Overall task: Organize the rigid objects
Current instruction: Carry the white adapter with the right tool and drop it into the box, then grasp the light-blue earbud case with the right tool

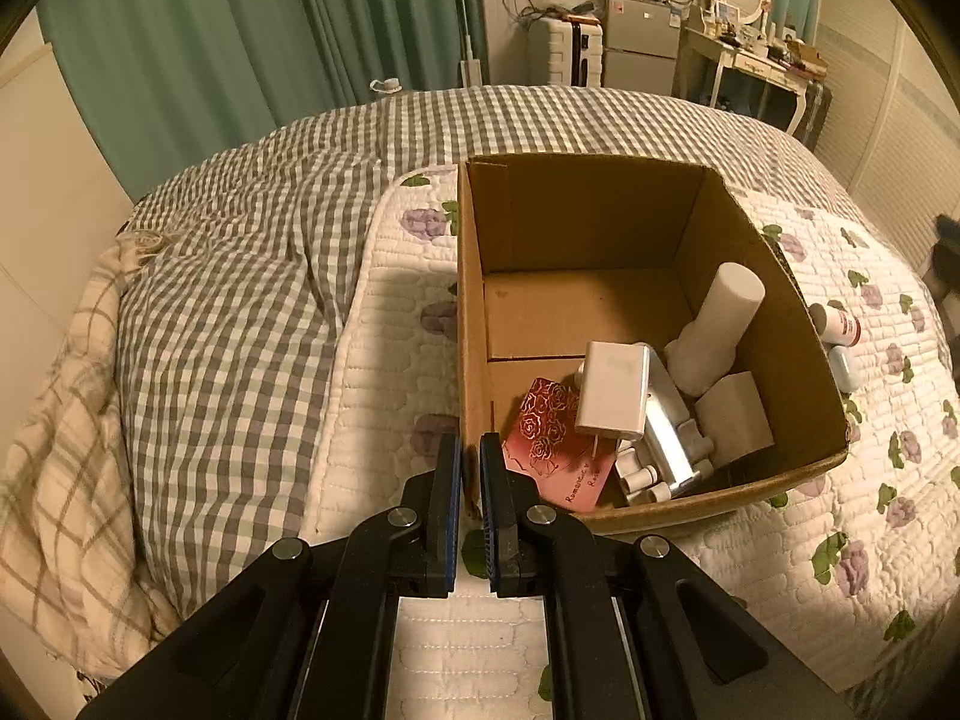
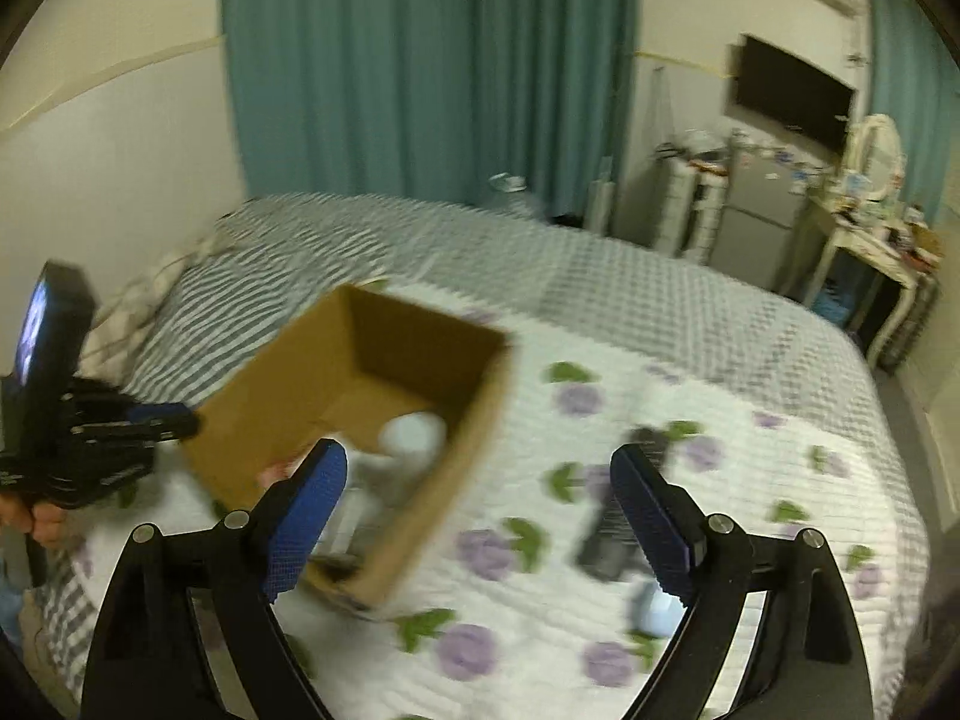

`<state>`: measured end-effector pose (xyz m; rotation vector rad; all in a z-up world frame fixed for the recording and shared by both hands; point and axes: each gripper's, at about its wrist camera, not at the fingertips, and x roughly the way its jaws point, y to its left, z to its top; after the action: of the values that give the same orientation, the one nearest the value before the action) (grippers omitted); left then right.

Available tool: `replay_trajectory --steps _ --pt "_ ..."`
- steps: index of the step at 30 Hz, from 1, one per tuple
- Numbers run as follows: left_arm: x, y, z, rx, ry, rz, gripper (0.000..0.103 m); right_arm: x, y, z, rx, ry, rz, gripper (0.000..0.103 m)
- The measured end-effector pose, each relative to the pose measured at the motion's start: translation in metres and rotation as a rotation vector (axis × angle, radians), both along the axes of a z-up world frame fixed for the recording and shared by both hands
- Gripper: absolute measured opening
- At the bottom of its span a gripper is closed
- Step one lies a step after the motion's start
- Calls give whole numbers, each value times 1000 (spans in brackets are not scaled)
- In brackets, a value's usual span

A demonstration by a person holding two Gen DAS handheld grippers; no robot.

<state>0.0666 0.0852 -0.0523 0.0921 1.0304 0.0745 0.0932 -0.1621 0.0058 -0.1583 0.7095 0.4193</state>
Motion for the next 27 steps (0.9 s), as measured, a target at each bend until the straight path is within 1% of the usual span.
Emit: replay_trajectory --steps 4,7,10,12,15,16,17,18,20,23,27 --pt "1 1 -2 -3 11 6 6 5 -51 9 -15 -20 -117 92" --pt "1 1 -3 3 13 9 6 9 -83 3 -39 -16 -197 92" --pt "1 0 -4 5 16 12 6 14 -107 -17 -50 12 -252 92" --pt "1 -1 -4 12 18 11 6 19 -120 -40 -61 43 -284 92" --pt "2 -1 -6 20 24 12 7 26 -131 -83 -80 91 -310 92" --pt "2 -1 -6 23 27 12 7 28 -137 -98 -69 113 -313 92" --pt "2 -1 -6 22 26 11 7 33 -143 -114 -48 155 -319 92" --pt "2 -1 -6 23 26 10 6 35 -147 -123 -37 189 -328 92" --pt "3 -1 -7 24 27 11 6 40 -152 -133 -17 224 -330 92" --pt "3 1 -6 21 28 16 7 42 -149 -136 -5 244 -319 92" --pt "3 -1 -6 37 33 10 7 42 -142 -143 -9 270 -305 91"
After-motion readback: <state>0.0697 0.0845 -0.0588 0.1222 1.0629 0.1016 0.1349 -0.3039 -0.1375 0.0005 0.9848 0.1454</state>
